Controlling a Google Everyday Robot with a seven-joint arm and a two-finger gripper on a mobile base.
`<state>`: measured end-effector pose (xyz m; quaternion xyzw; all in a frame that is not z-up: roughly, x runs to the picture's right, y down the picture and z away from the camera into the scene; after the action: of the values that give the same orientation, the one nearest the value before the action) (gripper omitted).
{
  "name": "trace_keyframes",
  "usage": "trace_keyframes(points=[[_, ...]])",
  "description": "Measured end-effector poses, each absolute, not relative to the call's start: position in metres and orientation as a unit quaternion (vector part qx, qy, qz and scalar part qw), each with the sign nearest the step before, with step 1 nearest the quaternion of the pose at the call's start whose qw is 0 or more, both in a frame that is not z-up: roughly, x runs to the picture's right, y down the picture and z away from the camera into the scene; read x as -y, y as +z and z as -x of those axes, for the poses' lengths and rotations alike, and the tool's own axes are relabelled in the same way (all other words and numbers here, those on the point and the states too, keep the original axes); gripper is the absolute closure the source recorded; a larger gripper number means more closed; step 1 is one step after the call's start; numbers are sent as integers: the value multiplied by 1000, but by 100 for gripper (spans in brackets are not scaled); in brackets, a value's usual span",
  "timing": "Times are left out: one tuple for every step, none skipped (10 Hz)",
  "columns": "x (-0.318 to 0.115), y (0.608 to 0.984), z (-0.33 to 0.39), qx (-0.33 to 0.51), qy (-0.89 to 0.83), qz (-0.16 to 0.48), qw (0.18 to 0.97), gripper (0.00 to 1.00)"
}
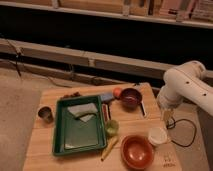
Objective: Place apple in metal cup
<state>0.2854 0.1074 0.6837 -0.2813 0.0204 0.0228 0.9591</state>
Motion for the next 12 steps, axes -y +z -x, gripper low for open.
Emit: trace_keyframes(points=[[-107,684,-285,-20,23,281,959,35],[-107,684,-285,-20,23,281,959,35],[-107,684,-285,-20,23,281,959,35],[-107,684,-285,-20,23,281,959,35],[-107,684,-285,-20,23,281,959,35],[-107,684,-285,-20,23,281,959,35],[-107,684,-285,-20,23,281,959,35],[-107,684,-285,-20,23,281,959,35],[-107,684,-285,-20,23,281,959,35],[-106,684,-285,-20,23,281,959,35],[-101,687,-284,-20,15,276,961,35],[-90,693,-277,-14,5,267,964,35]])
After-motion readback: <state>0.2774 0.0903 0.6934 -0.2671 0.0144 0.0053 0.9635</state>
